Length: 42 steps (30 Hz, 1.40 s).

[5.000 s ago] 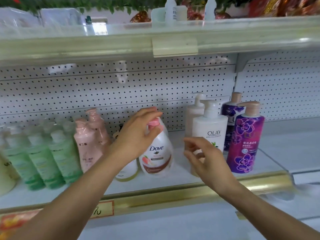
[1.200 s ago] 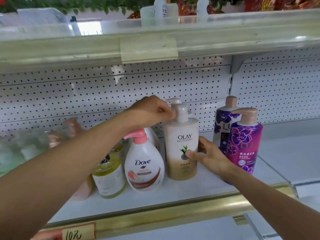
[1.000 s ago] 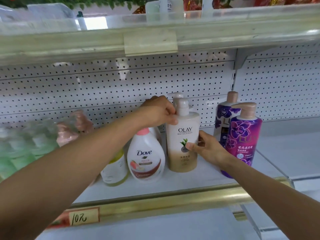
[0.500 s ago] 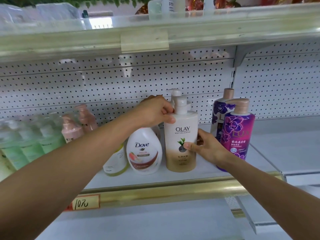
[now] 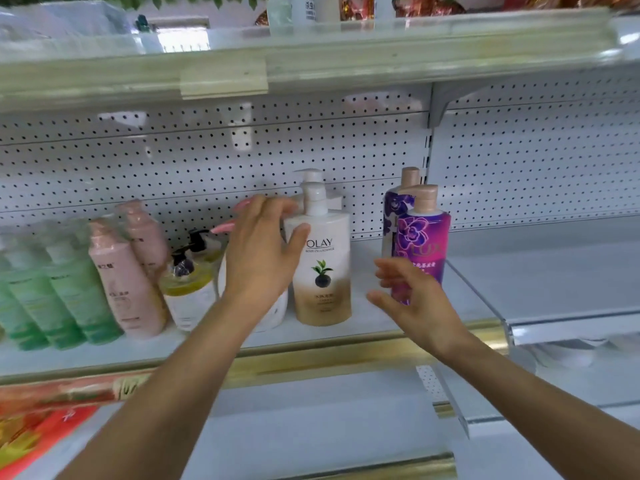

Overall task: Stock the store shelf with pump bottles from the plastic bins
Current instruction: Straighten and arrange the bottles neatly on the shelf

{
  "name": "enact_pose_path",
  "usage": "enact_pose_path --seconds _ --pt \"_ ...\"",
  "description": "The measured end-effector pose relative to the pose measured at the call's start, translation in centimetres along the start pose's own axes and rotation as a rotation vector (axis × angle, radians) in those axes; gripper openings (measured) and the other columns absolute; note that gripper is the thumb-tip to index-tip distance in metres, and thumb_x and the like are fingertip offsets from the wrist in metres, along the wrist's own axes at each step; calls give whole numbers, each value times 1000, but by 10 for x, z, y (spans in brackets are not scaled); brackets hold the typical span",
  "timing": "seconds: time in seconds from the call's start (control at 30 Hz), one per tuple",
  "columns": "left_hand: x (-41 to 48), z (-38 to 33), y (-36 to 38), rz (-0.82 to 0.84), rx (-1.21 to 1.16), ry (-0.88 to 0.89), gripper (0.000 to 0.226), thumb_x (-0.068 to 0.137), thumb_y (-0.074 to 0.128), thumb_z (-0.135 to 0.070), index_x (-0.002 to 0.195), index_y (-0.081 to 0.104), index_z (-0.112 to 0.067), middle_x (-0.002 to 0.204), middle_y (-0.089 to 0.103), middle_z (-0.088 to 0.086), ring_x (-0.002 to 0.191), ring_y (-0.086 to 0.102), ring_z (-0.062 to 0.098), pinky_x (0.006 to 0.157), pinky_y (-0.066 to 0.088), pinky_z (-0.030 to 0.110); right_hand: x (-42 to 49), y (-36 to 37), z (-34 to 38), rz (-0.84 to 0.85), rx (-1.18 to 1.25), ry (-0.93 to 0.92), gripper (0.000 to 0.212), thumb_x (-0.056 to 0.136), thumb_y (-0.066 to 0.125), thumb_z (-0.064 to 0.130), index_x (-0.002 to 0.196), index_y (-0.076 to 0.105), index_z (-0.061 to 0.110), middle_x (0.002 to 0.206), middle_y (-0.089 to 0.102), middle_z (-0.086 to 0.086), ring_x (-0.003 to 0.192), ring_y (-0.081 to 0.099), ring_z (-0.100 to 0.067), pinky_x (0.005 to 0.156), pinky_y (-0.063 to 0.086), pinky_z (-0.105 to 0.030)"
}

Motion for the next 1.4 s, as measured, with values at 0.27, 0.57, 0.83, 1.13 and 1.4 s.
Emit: enact_pose_path --seconds 0.27,0.57,0.83,1.13,1.4 --pt "-63 -63 124 538 -447 -207 79 88 68 -39 152 24 -23 153 34 -2 131 44 13 110 40 41 -12 -73 -52 -185 -50 153 50 86 70 19 130 48 14 125 53 -2 109 56 -18 85 49 -32" --pt "-70 -65 179 722 -642 -280 91 91 65 -20 151 2 -44 150 43 -2 126 49 12 106 40 35 2 -54 -75 -52 -85 190 45 97 53 19 141 43 24 125 62 -3 78 59 10 59 42 -1" --pt "-90 -33 184 593 -471 -79 106 87 69 -30 152 -14 -38 152 26 -4 133 35 3 105 34 22 2 -34 -80 -53 -49 155 42 100 47 17 140 44 28 111 59 9 82 62 14 59 43 1" --pt "-86 -34 210 349 -421 -300 106 75 78 -42 152 6 -26 142 34 1 130 40 16 101 49 40 26 -54 -95 -71 36 219 30 91 63 19 120 56 23 107 65 -1 91 63 -7 75 52 -23" --pt "-86 -31 218 165 -304 -422 105 64 84 -52 146 23 -23 135 44 -4 119 52 13 83 56 33 103 -52 -120 80 110 275 63 77 78 12 130 44 16 120 52 4 110 52 -16 87 51 -35"
Point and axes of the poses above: each hand's wrist, its own x-axis towards the middle knuckle, its own y-axis out of the palm, z = x × y, the point moved 7 cm from there along x, towards the middle knuckle
